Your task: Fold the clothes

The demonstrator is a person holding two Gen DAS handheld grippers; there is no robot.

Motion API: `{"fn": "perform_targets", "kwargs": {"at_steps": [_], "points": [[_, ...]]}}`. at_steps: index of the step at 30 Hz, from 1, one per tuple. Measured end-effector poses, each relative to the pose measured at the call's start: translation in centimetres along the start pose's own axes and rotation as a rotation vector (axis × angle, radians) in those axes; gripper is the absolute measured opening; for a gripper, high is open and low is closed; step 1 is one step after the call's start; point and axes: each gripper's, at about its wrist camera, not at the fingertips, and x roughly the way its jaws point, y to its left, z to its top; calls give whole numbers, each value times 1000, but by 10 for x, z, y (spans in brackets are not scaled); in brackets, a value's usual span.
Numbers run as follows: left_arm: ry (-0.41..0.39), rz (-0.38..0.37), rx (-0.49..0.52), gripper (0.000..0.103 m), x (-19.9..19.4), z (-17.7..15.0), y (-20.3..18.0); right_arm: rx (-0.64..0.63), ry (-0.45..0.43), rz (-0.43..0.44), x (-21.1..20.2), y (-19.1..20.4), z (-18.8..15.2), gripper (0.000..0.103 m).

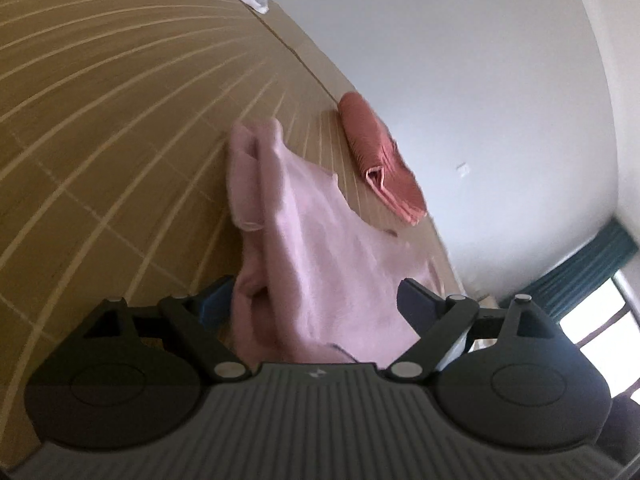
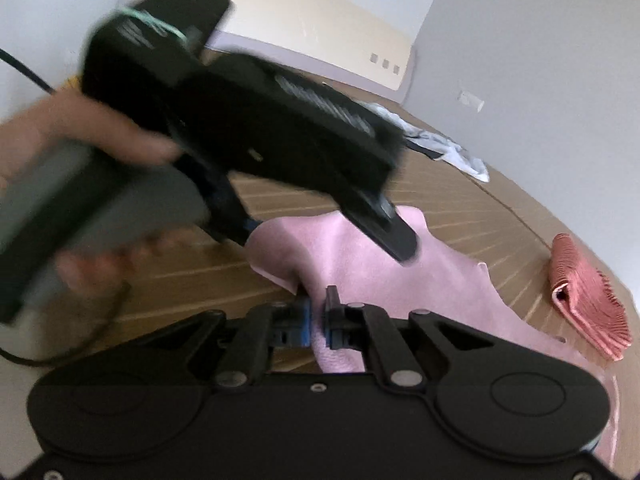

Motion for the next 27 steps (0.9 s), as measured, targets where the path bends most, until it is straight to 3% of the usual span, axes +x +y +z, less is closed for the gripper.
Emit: {"fn": "perform_targets", "kwargs": {"at_steps": [5, 7, 8, 9, 10, 12, 14, 20, 24, 27], "points": [[8, 28, 45, 86, 9, -8, -6, 15, -40, 38, -15, 0, -4, 8], [18, 73, 62, 64, 13, -10, -9, 25, -52, 43, -16, -4, -8, 8], [26, 102, 74, 35, 14, -11, -10, 29, -56, 44, -17, -6, -10, 8], [31, 125, 92, 23, 16, -12, -11, 33, -54, 48, -17, -9, -11, 11], [34, 140, 115, 23, 17, -13, -12, 37, -55, 51, -18, -12, -13, 13], [31, 156, 138, 20, 18, -16, -15, 48, -70, 55, -26, -19, -16, 37], [32, 168, 161, 18, 19, -17, -19, 52, -85, 48, -35, -26, -19, 52], [23, 184, 166, 15, 19, -8, -34, 138, -83, -67, -71, -58, -43, 60], [-3, 190, 254, 15, 7, -1, -73, 264, -31, -139, -84, -102, -74, 60], [-11, 180, 339, 15, 16, 1, -109, 364, -9, -143, -85, -126, -92, 60]]}}
